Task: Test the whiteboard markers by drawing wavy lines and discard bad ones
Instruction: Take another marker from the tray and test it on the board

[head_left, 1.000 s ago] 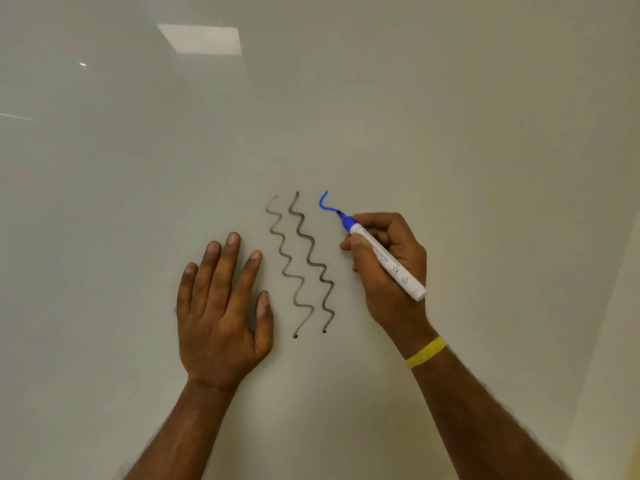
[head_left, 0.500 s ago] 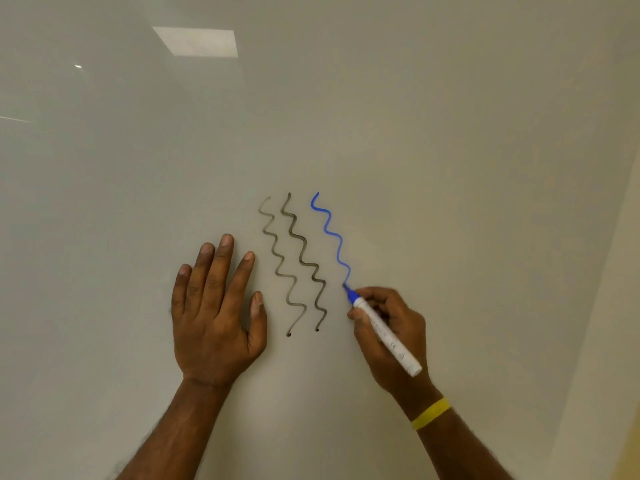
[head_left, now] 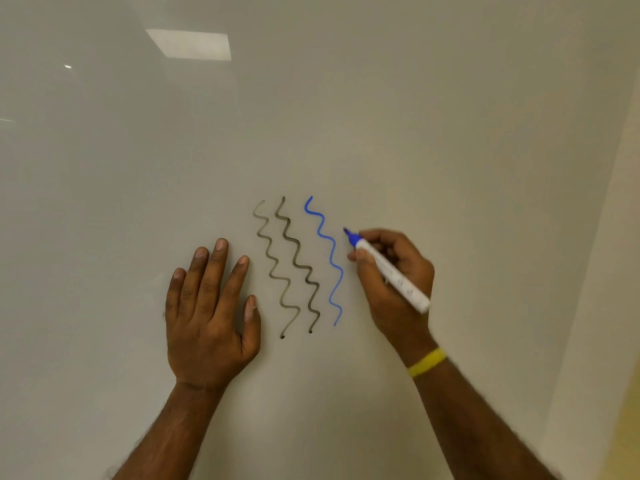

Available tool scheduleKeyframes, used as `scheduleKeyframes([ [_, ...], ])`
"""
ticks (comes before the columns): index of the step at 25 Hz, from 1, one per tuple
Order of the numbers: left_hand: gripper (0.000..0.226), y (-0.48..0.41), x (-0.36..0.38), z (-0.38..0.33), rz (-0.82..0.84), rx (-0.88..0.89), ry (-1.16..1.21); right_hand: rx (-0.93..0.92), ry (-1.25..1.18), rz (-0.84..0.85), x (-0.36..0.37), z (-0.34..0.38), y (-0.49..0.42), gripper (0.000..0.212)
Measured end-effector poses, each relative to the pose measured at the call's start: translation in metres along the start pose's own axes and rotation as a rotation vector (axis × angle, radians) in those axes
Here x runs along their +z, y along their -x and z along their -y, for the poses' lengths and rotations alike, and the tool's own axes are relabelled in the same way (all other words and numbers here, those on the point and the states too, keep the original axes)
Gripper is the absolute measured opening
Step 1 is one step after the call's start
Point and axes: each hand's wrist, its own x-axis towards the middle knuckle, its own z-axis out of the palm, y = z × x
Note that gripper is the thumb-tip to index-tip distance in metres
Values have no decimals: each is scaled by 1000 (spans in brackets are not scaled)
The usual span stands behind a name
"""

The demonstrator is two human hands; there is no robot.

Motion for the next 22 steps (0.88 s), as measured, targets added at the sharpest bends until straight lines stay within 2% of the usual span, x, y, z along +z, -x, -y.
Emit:
scheduleKeyframes([
  [6,47,0,1,0,4,1,-3,-25,-3,62,15,13,-42,15],
  [8,47,1,1,0,4,-1,-1,-28,21,103,11,9,-34,15],
  [11,47,2,1,0,3,-1,3,-2,30,49,1,1,-18,15],
  [19,48,2,0,0,11,4,1,11,137,58,-19,-14,19,21],
  [22,48,3,0,0,14,7,-2,51,143,26,-27,-20,32,17],
])
